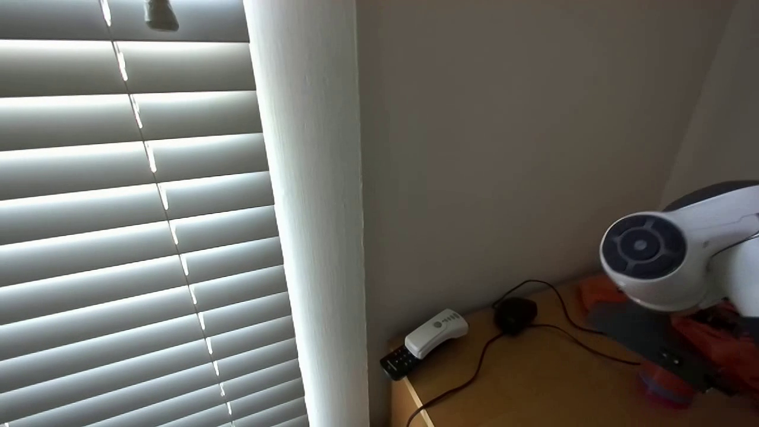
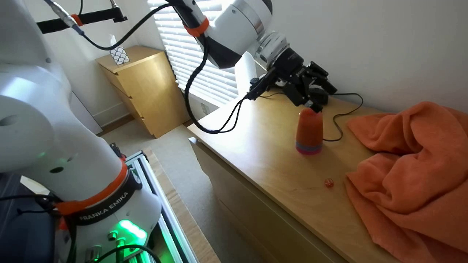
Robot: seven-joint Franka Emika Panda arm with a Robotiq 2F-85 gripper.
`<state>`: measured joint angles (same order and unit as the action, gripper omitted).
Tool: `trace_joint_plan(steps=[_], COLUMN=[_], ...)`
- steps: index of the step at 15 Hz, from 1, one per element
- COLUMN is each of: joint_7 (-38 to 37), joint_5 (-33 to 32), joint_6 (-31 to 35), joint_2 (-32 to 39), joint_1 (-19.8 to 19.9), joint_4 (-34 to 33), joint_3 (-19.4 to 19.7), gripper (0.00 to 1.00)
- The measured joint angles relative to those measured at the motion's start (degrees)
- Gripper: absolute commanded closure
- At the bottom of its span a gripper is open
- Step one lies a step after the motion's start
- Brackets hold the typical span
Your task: Turn the pile of plastic cups over
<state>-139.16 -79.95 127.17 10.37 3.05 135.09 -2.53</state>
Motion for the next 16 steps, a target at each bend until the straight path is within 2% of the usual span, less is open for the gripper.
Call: trace_joint_plan(steps=[4, 7, 13, 16], joint_7=[13.4, 26.7, 50.1, 56.7], joint_5=[8.4, 20.6, 48.0, 55.2], joint_6=[15.6, 23.0, 23.7, 23.5], joint_2=[-6.7, -8.9, -10.0, -12.2], joint_1=[3.9, 5.2, 5.4, 5.3], joint_4=[2.8, 4.9, 8.4, 8.4], joint_3=[4.5, 7.1, 8.4, 8.4], gripper=[0.0, 0.0, 0.0, 0.0])
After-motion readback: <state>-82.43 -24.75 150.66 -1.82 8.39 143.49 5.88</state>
